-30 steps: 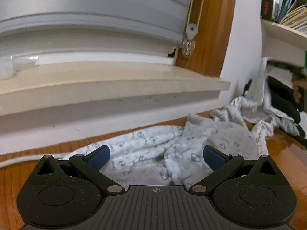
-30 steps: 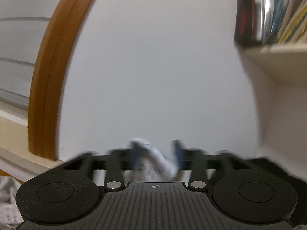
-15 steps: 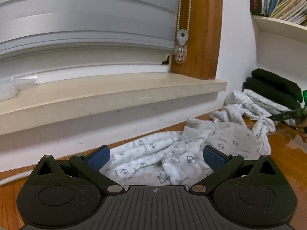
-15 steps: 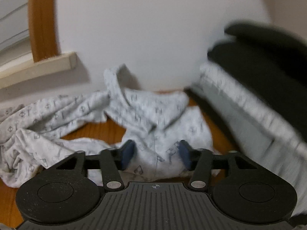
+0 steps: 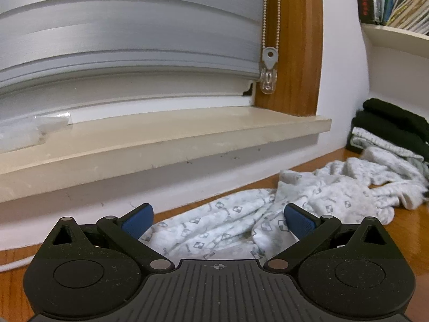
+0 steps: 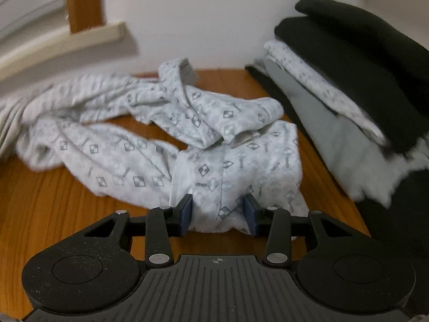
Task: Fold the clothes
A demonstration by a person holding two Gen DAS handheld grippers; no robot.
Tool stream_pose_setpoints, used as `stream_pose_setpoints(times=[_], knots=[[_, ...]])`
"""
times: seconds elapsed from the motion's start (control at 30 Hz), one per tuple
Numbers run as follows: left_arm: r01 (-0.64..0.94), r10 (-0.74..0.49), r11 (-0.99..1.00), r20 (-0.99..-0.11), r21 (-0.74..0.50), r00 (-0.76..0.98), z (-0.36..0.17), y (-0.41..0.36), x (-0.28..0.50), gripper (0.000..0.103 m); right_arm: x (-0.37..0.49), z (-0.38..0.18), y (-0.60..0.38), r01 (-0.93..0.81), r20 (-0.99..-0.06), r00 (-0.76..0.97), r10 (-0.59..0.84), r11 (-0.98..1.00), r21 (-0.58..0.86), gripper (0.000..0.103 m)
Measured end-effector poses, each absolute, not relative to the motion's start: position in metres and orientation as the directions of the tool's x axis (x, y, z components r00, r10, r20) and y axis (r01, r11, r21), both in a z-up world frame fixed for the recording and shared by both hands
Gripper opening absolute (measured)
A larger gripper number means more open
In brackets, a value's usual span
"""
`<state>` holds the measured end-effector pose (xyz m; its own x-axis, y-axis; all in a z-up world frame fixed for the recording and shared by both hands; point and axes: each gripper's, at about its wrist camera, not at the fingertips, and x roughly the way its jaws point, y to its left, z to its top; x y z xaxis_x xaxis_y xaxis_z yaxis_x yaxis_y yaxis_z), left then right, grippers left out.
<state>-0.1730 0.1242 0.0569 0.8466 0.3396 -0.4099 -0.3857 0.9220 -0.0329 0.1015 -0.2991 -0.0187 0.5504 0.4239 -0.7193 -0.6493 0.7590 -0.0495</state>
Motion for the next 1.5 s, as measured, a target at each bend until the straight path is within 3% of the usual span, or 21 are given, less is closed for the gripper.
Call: stream_pose_setpoints(times=[0.1,0.27,0.33,0.5,0.57,0.63,0.7,0.77,0.83,0.93,1.2,1.27,1.3,1.5], knots=[[-0.386,0.340,0.922,-0.410,-0.031,0.846,0.057,0.125,-0.173,0.103,0.088,-0.012,-0.306,-0.649,-0.722,0.555,0.414,0.758,-0.064,0.042],[-0.383,0.346,0.923,-0.404,-0.012,0.847,0.058,0.122,-0.173,0.103,0.094,0.010,-0.299,-0.628,-0.641,0.626,0.445,0.774,-0.076,0.046],[-0.380,0.345,0.925,-0.404,-0.008,0.847,0.058,0.120,-0.173,0.103,0.105,0.015,-0.286,-0.625,-0.618,0.654,0.436,0.771,-0.117,0.059],[-0.363,0.339,0.932,-0.406,0.018,0.849,0.057,0.115,-0.170,0.103,0.140,0.001,-0.252,-0.643,-0.671,0.637,0.379,0.742,-0.191,0.073],[-0.358,0.335,0.933,-0.411,0.023,0.848,0.055,0.114,-0.169,0.103,0.153,-0.010,-0.237,-0.661,-0.718,0.605,0.343,0.720,-0.213,0.067],[-0.358,0.337,0.933,-0.418,0.030,0.843,0.053,0.114,-0.167,0.103,0.164,-0.008,-0.228,-0.666,-0.720,0.592,0.362,0.722,-0.185,0.032],[-0.359,0.340,0.933,-0.423,0.037,0.840,0.052,0.115,-0.167,0.103,0.171,0.001,-0.216,-0.660,-0.678,0.627,0.384,0.724,-0.200,0.021],[-0.359,0.342,0.932,-0.427,0.043,0.837,0.051,0.115,-0.167,0.103,0.168,0.017,-0.213,-0.613,-0.535,0.724,0.436,0.763,-0.207,0.021],[-0.361,0.342,0.932,-0.430,0.040,0.835,0.050,0.116,-0.167,0.103,0.165,0.033,-0.215,-0.559,-0.382,0.795,0.472,0.814,-0.158,0.037],[-0.353,0.335,0.935,-0.435,0.042,0.836,0.050,0.116,-0.166,0.103,0.169,0.035,-0.217,-0.548,-0.413,0.786,0.460,0.827,-0.122,0.045],[-0.336,0.325,0.941,-0.422,0.051,0.847,0.055,0.113,-0.168,0.103,0.148,-0.008,-0.259,-0.615,-0.581,0.673,0.457,0.782,-0.097,0.050],[-0.338,0.326,0.940,-0.420,0.050,0.847,0.056,0.116,-0.170,0.103,0.136,-0.021,-0.268,-0.627,-0.604,0.657,0.451,0.772,-0.106,0.047],[-0.340,0.328,0.939,-0.420,0.049,0.846,0.057,0.118,-0.171,0.103,0.131,-0.026,-0.273,-0.632,-0.611,0.656,0.442,0.765,-0.124,0.036],[-0.347,0.332,0.937,-0.421,0.042,0.844,0.065,0.138,-0.194,0.103,0.119,-0.028,-0.301,-0.591,-0.625,0.689,0.366,0.783,-0.193,0.037]])
